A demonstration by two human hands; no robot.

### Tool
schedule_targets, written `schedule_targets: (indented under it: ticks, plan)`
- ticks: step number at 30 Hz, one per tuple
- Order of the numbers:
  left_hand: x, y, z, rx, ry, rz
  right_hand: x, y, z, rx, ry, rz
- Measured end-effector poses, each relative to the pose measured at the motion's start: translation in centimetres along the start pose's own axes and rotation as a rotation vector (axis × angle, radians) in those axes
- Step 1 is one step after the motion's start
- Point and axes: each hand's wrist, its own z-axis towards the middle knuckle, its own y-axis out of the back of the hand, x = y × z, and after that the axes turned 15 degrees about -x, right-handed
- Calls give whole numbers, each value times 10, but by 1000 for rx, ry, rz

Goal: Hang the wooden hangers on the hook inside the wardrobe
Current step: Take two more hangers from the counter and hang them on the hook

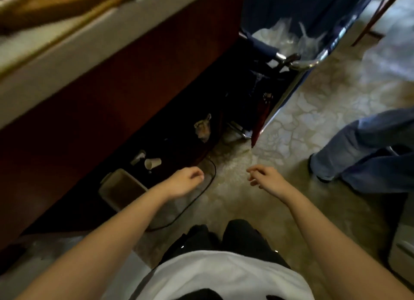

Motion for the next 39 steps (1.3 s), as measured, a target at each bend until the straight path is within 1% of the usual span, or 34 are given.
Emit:
schedule_targets:
  ticks: [4, 6, 10, 15, 20, 23, 27, 29, 31, 33, 36, 39]
  plan:
    - [-48, 65, 16, -31, -47, -24, 68, 30, 41, 5, 241, -25]
    - [-75, 96, 17, -87, -81, 0, 103, 47, 63, 12, 347, -8]
    - [-131, 147, 6, -207, -134, 50, 180, 83, 83, 91, 558, -18]
    - [-185, 190, -13, -413, -167, 89, 263, 113, 91, 198, 839, -8]
    - [-215, 228, -33, -623, -167, 108, 331, 122, 94, 273, 1068, -33]
    - [-224, 250, -38, -741, -142, 142, 366, 123, 97, 277, 1128, -75]
    - [-230, 285, -32, -877, -109, 175, 413, 123, 109, 186, 1238, -141]
    - [-227, 305, -21, -959, -69, 243, 435, 122, 119, 138, 1275, -178]
    - [-221, 325, -7, -1037, -6, 364, 458, 120, 133, 85, 1275, -216]
    - [-214, 343, 8, -1057, 94, 474, 479, 114, 149, 37, 1254, -257]
    - [-204, 366, 29, -1024, 244, 501, 506, 102, 177, -35, 1210, -336]
    - [-195, 381, 46, -989, 341, 555, 524, 90, 205, -92, 1163, -429]
